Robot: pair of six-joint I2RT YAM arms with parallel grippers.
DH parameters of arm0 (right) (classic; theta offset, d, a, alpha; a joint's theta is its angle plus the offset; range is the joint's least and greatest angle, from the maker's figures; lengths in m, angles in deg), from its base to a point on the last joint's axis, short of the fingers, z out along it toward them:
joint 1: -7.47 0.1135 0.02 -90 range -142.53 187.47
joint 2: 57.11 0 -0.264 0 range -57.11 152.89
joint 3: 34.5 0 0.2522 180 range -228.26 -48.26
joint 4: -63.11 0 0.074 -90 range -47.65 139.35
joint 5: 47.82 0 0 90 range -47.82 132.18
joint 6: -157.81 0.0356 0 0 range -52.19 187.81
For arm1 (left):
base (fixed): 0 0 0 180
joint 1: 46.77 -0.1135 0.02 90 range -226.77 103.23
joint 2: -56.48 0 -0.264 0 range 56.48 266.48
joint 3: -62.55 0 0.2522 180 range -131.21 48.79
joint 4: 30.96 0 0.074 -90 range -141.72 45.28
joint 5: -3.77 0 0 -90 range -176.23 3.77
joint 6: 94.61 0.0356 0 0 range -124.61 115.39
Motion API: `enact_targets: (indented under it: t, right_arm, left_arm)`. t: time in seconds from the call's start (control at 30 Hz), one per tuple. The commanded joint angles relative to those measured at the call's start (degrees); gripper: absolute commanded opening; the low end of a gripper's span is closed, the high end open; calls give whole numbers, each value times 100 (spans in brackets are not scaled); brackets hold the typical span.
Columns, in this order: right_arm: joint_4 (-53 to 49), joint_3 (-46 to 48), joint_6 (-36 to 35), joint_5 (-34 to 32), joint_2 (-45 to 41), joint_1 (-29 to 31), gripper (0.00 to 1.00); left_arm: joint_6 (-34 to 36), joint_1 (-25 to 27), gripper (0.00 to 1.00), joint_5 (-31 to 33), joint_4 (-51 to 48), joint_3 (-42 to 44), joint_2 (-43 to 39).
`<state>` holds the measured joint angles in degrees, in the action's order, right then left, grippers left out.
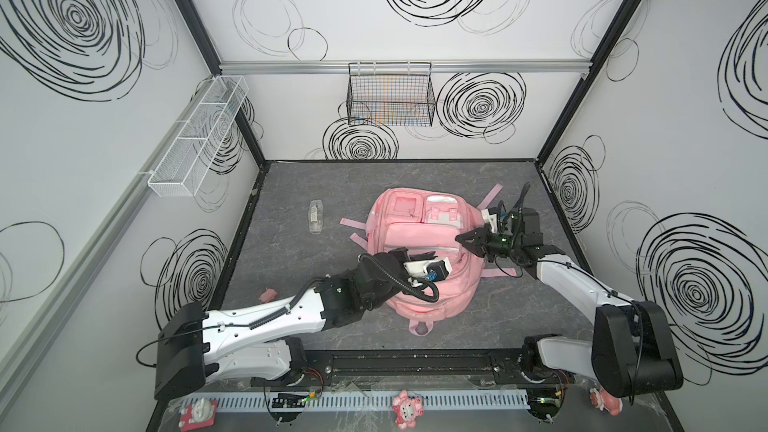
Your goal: Pack the student bag
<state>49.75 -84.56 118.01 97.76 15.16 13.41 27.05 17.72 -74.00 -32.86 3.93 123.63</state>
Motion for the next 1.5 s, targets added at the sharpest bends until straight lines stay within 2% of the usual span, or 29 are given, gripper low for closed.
enact_targets:
  t: [0.0, 0.1, 0.27, 0.43, 0.57, 0.73, 1.0, 1.13, 1.3, 1.47]
  right_arm:
    - [-533, -27, -526, -162, -255, 11, 53]
    - [-823, 228, -665, -167, -542, 35, 59]
    - [-748, 700, -616, 19, -964, 46, 58]
    - [-496, 941, -555, 333, -1200, 80, 54]
    - [-31, 1101, -306, 586, -1340, 164, 48]
    - [-62, 1141, -260, 718, -1446, 237, 42]
    - [-127, 1240, -203, 889, -1776, 315, 50]
    - [-9, 1291, -141, 995, -1857, 356, 51]
    - [249, 1392, 51, 1183, -1821, 389, 51]
    - [470, 1480, 148, 1260, -1774, 387, 51]
  left_arm:
    - [-526, -18, 13, 31, 157, -100, 236]
    - [-1266, -175, 11, 129, 301, -84, 471]
    - [-2313, -243, 10, 153, 544, 189, 826]
    - [-2873, -304, 6, 19, 963, 454, 1126]
    - [-3105, -400, 6, -110, 1177, 565, 1290]
    - [-3312, -472, 6, -266, 1174, 529, 1344]
    - [-3333, -472, 10, -506, 992, 409, 1189]
    - [-3330, -407, 15, -765, 841, 314, 1053]
    - [-3368, -79, 21, -855, 764, 258, 933]
    - [-3565, 250, 22, -962, 905, 295, 1055]
